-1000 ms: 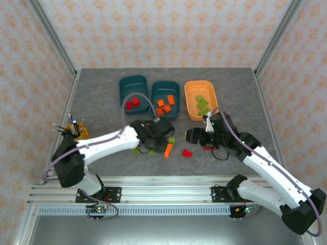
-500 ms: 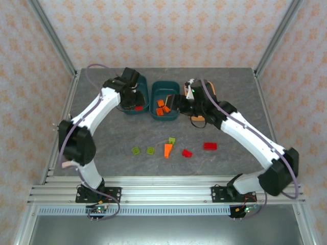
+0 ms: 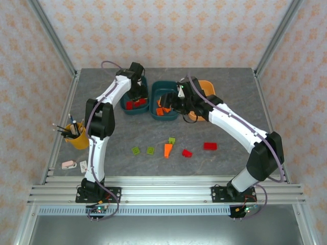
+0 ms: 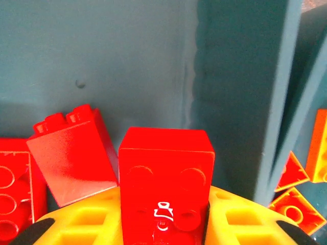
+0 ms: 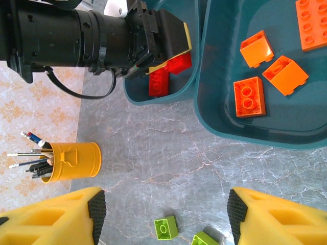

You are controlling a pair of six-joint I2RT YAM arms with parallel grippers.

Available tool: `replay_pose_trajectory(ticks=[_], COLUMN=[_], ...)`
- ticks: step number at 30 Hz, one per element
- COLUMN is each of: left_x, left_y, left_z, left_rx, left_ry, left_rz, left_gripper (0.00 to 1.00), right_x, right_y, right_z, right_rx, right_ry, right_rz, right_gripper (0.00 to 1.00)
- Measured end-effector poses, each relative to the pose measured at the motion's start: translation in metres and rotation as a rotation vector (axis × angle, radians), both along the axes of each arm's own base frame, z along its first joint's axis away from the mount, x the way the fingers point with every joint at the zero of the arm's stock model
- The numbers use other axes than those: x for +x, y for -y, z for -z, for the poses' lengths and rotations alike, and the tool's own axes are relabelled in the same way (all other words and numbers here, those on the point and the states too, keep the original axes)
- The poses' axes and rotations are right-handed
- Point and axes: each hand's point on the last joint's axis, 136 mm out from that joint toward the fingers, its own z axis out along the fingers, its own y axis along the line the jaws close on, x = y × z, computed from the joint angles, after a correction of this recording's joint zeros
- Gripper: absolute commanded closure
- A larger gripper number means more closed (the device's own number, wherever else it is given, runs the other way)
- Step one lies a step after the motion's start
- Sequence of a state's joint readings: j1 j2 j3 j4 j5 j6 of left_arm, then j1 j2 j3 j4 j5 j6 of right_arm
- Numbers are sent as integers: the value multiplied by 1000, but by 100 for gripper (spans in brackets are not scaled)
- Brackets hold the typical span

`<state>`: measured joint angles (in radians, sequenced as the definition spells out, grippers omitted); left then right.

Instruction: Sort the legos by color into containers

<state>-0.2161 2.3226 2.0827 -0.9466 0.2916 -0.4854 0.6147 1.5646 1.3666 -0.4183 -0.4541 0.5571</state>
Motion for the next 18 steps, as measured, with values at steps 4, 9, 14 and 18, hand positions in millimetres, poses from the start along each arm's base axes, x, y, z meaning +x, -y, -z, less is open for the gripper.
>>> replay_pose_trajectory(ticks=[4,9,14,18], left_x=[-4,-6,-10,-44], left_y=[0,-1,-4,-21], left_z=[4,2,-29,-89], left_rx=[1,2,2,18], left_ry=[-25,-30,19,103], left_rz=[1,-2,-21,-83], left_gripper=[47,35,26,22], right_x=[0,-1,-19,-55], right_y=[-2,-5,-22,-63], right_z=[5,26,39,51], right_rx=[-2,-53,-175,-268], right_ry=[-15,-50,-27,18], right_rz=[-8,-37,-156,-333], right_gripper=[34,34,34,33])
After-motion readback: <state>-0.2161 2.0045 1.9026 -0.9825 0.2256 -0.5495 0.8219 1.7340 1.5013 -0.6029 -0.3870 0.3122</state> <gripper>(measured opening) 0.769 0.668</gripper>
